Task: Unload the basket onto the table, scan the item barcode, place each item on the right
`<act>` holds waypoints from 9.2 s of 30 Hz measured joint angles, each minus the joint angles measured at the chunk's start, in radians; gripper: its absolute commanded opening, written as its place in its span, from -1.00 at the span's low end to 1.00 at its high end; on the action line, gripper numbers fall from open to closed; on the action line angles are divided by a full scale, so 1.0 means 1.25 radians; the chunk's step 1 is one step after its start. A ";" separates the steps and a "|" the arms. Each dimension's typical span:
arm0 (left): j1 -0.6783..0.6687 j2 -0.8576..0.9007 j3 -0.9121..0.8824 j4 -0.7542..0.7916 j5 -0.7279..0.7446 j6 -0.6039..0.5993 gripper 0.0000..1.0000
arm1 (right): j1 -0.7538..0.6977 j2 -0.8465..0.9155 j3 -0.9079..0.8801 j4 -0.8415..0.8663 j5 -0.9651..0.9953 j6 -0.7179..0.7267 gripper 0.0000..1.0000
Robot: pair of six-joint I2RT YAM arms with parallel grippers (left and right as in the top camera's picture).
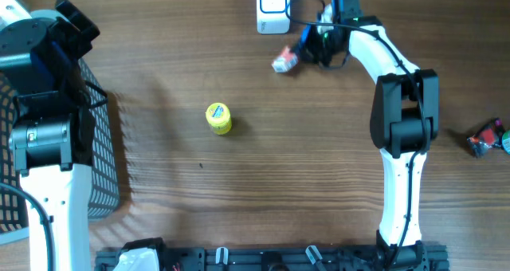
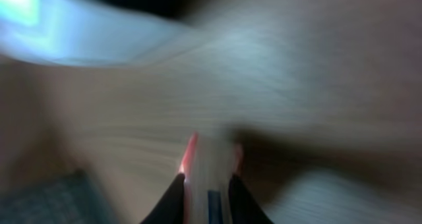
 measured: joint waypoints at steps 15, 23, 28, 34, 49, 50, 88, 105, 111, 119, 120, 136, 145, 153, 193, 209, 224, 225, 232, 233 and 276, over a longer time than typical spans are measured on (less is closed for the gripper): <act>0.000 0.000 0.000 0.001 0.008 0.000 1.00 | 0.036 -0.080 0.006 -0.145 0.316 -0.276 1.00; 0.000 0.000 0.000 0.001 0.008 -0.002 1.00 | 0.083 -0.222 0.005 -0.296 0.260 -0.982 1.00; 0.000 0.000 0.000 0.001 0.008 -0.012 1.00 | 0.149 -0.175 0.005 -0.222 0.331 -1.043 1.00; 0.000 0.000 0.000 0.001 0.008 -0.012 1.00 | 0.162 -0.127 0.005 -0.176 0.481 -1.043 1.00; 0.000 0.000 0.000 0.001 0.008 -0.013 1.00 | 0.160 -0.062 0.005 -0.208 0.360 -0.987 0.72; 0.000 0.000 0.000 0.001 0.008 -0.013 1.00 | 0.160 -0.061 0.005 -0.208 0.363 -0.979 0.61; 0.000 0.027 0.000 0.004 0.008 -0.018 1.00 | 0.163 0.072 0.056 0.762 0.341 -0.780 -0.26; 0.000 0.027 0.000 0.001 0.008 -0.018 1.00 | 0.126 0.072 0.056 0.757 0.344 -0.721 -0.25; 0.000 0.027 0.000 0.000 0.008 -0.018 1.00 | 0.127 0.022 0.054 0.632 0.334 -0.697 -0.24; -0.043 0.027 -0.001 0.010 0.014 -0.018 1.00 | 0.125 -0.386 0.069 -0.013 0.684 -0.667 -0.29; -0.066 0.027 -0.001 0.012 0.015 -0.018 1.00 | 0.112 -0.420 0.072 -0.114 0.734 -0.643 -0.29; -0.160 -0.033 -0.001 0.013 0.021 -0.018 1.00 | -0.491 -0.439 -0.387 -0.055 0.638 -0.386 0.04; -0.160 -0.033 -0.001 0.010 0.021 -0.018 1.00 | -0.508 -0.438 -0.586 0.111 0.599 -0.349 1.00; -0.160 -0.048 -0.001 0.010 0.021 -0.018 1.00 | -0.388 -0.850 -0.577 0.076 0.441 -0.349 1.00; -0.160 -0.273 -0.001 -0.002 0.020 -0.018 1.00 | 0.513 -0.173 -0.046 -0.160 0.326 -0.753 1.00; -0.160 -0.273 -0.001 -0.002 0.020 -0.018 1.00 | 0.513 -0.123 -0.046 -0.149 0.336 -0.727 -0.07; -0.160 -0.273 -0.001 -0.002 0.020 -0.018 1.00 | 0.429 -0.170 -0.038 -0.342 0.534 -0.326 -0.21; -0.160 -0.273 -0.001 -0.002 0.020 -0.018 1.00 | 0.415 -0.197 -0.038 -0.363 0.540 -0.226 -0.10; -0.160 -0.273 -0.001 0.000 0.020 -0.018 1.00 | 0.387 -0.233 -0.039 -0.391 0.564 0.260 -0.05; -0.160 -0.273 -0.001 0.001 0.020 -0.018 1.00 | 0.387 -0.233 -0.044 -0.390 0.568 0.356 -0.05; -0.160 -0.273 -0.001 0.003 0.020 -0.018 1.00 | 0.388 -0.258 -0.240 -0.371 0.497 0.113 0.00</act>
